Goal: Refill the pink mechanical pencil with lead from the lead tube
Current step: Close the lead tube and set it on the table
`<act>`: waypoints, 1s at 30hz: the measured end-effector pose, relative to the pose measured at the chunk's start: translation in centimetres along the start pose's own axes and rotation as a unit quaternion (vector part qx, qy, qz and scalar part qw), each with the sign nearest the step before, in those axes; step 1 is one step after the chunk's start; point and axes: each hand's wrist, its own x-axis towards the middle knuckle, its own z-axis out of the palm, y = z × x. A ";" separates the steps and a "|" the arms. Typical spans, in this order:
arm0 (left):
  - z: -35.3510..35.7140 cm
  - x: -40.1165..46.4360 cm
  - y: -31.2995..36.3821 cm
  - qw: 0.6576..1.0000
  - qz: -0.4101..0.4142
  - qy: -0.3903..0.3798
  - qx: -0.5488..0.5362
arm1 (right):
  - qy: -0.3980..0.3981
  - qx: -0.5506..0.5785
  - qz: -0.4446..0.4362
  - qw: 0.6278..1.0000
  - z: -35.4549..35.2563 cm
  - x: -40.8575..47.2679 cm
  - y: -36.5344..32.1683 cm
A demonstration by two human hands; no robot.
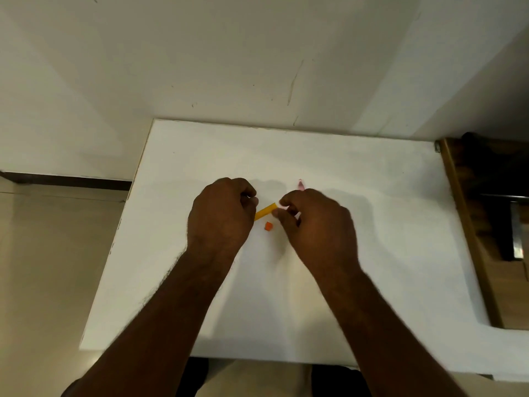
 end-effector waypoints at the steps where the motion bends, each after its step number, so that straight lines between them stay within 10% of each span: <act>1: 0.0 0.0 0.0 1.000 0.001 0.000 0.000 | -0.029 -0.006 -0.013 0.999 0.4 -0.3 -0.5; 13: 0.2 -0.2 0.0 0.997 0.003 -0.070 0.018 | -0.008 0.089 0.060 0.994 0.2 0.4 0.5; 26: -0.3 -0.8 1.5 0.995 0.100 -0.014 -0.021 | 0.052 0.536 0.298 0.788 -0.7 1.4 1.6; 30: -0.4 -1.0 1.9 0.990 0.139 -0.003 -0.032 | 0.044 0.509 0.289 0.810 -0.6 1.6 1.7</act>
